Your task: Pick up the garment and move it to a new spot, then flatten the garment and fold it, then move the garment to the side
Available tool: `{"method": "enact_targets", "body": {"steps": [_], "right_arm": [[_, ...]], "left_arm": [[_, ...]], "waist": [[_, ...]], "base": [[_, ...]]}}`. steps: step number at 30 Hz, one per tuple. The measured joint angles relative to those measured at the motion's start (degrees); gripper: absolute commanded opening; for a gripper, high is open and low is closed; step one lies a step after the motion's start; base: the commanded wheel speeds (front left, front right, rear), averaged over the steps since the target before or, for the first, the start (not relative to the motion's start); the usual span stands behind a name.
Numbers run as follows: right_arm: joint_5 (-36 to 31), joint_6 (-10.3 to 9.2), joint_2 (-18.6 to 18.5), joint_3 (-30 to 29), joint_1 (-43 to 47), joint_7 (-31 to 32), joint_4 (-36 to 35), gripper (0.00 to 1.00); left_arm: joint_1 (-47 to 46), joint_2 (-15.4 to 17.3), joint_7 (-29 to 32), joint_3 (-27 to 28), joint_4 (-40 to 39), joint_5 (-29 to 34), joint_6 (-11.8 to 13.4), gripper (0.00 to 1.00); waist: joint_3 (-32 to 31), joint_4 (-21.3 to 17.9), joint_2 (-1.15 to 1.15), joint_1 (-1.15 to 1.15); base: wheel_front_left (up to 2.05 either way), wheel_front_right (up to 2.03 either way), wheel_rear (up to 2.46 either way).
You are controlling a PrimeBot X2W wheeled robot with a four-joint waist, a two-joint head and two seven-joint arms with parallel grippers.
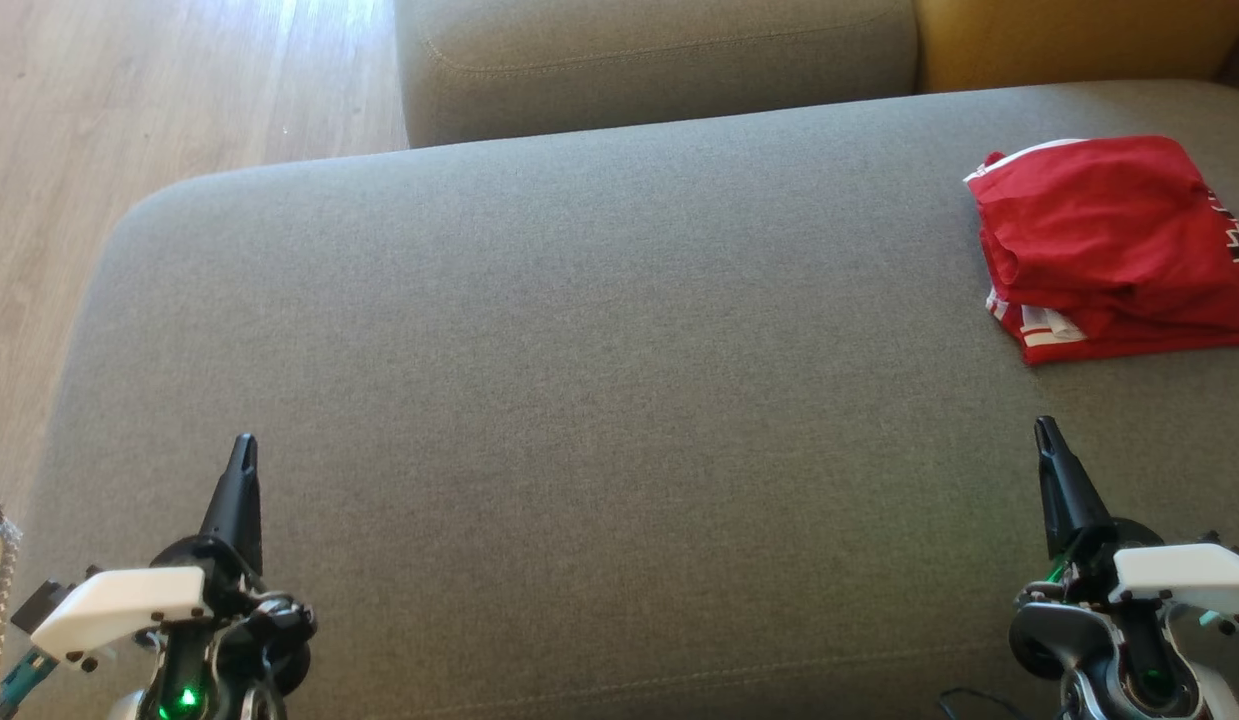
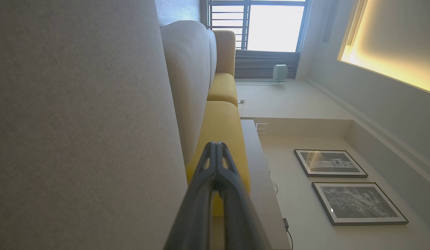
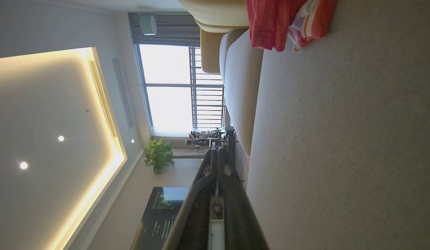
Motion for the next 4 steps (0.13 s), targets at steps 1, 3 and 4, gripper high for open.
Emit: {"method": "enact_targets", "body": {"steps": [1, 3, 4], "right_arm": [[0.0, 0.0, 0.0, 0.0, 0.0, 0.0, 0.0, 0.0], [0.0, 0.0, 0.0, -0.1, 0.0, 0.0, 0.0, 0.0], [0.0, 0.0, 0.0, -0.1, 0.0, 0.0, 0.0, 0.0]], "left_arm": [[0.0, 0.0, 0.0, 0.0, 0.0, 0.0, 0.0, 0.0], [0.0, 0.0, 0.0, 0.1, 0.0, 0.0, 0.0, 0.0], [0.0, 0.0, 0.0, 0.1, 0.0, 0.0, 0.0, 0.0]], "waist": [[0.0, 0.0, 0.0, 0.0], [0.0, 0.0, 0.0, 0.0], [0.0, 0.0, 0.0, 0.0]], "base": [[0.0, 0.0, 0.0], [0.0, 0.0, 0.0], [0.0, 0.0, 0.0]]}}
